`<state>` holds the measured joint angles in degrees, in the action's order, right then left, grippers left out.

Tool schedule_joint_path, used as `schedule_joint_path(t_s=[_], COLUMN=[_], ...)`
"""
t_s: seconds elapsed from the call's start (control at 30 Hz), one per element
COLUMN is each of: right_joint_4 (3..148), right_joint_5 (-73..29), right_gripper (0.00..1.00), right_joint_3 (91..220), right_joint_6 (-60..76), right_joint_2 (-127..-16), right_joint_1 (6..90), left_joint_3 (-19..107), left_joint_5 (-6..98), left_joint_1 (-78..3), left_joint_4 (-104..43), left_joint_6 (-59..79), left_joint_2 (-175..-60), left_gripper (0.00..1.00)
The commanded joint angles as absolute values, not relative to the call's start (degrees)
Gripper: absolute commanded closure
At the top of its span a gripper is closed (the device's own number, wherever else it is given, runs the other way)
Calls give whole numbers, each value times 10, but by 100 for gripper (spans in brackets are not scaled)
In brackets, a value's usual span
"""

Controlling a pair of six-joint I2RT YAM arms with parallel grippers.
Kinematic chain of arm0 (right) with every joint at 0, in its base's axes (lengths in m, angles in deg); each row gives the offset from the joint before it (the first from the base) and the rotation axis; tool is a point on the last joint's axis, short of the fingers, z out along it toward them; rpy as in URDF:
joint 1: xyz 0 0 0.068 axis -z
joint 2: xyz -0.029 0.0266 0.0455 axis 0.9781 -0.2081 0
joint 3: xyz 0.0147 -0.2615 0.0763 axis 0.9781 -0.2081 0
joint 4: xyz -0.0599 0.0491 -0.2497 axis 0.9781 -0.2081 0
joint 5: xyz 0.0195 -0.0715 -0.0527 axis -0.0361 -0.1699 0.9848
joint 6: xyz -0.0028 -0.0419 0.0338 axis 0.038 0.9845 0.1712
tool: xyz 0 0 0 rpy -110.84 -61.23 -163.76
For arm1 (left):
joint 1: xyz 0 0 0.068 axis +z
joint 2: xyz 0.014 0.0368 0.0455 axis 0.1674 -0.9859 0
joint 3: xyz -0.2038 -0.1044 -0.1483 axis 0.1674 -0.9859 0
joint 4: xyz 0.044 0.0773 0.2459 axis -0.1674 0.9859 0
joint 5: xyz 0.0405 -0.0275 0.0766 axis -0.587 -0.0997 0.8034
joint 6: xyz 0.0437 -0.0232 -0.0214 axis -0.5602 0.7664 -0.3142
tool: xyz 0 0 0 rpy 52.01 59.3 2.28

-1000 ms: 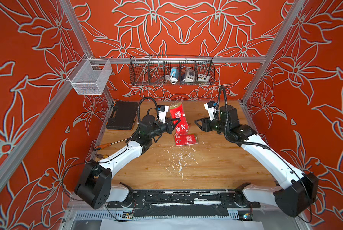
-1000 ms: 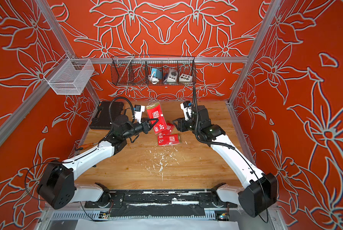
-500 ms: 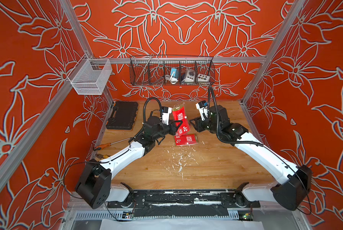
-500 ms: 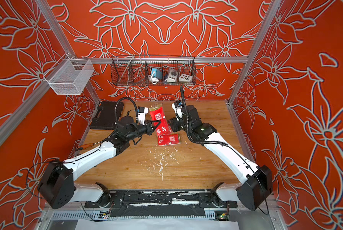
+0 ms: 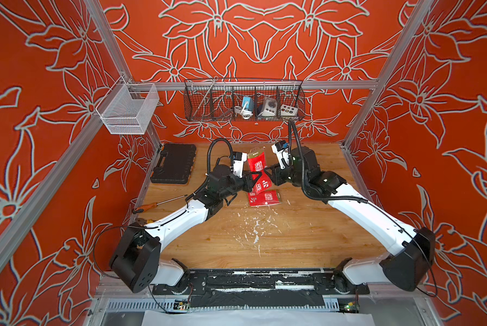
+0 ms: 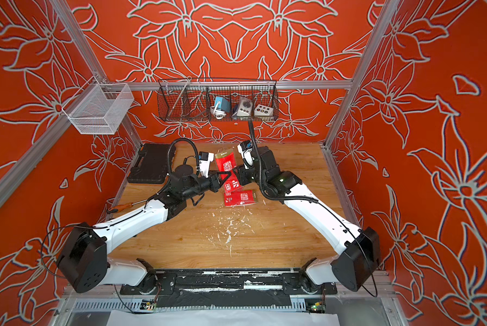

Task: Open the ruler set and take out the ruler
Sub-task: Open the ruler set bag.

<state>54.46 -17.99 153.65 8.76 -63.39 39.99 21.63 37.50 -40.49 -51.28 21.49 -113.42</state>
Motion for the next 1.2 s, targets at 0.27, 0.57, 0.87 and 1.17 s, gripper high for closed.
schedule_joint_path(t_s=[0.27, 0.57, 0.87, 1.17], right_joint_4=[511, 498, 494, 475], right_joint_5=[-107, -92, -78, -45], right_gripper=[65, 76, 82, 98], right_joint_3=[1576, 1588, 1601, 1614], right_joint_6=[108, 118, 120, 121], right_joint_2=[-659, -665, -685, -697], right_joint_1=[396, 395, 391, 390], left_joint_3=[233, 230, 229, 224], left_joint_5=[356, 346, 333, 334], left_joint_1=[-410, -411, -412, -412], left_joint_4=[-537, -549, -559, -563], left_joint_6=[219, 224, 223, 219], left_joint_2=[-1131, -1128, -1128, -1121], left_gripper=[100, 100, 100, 100])
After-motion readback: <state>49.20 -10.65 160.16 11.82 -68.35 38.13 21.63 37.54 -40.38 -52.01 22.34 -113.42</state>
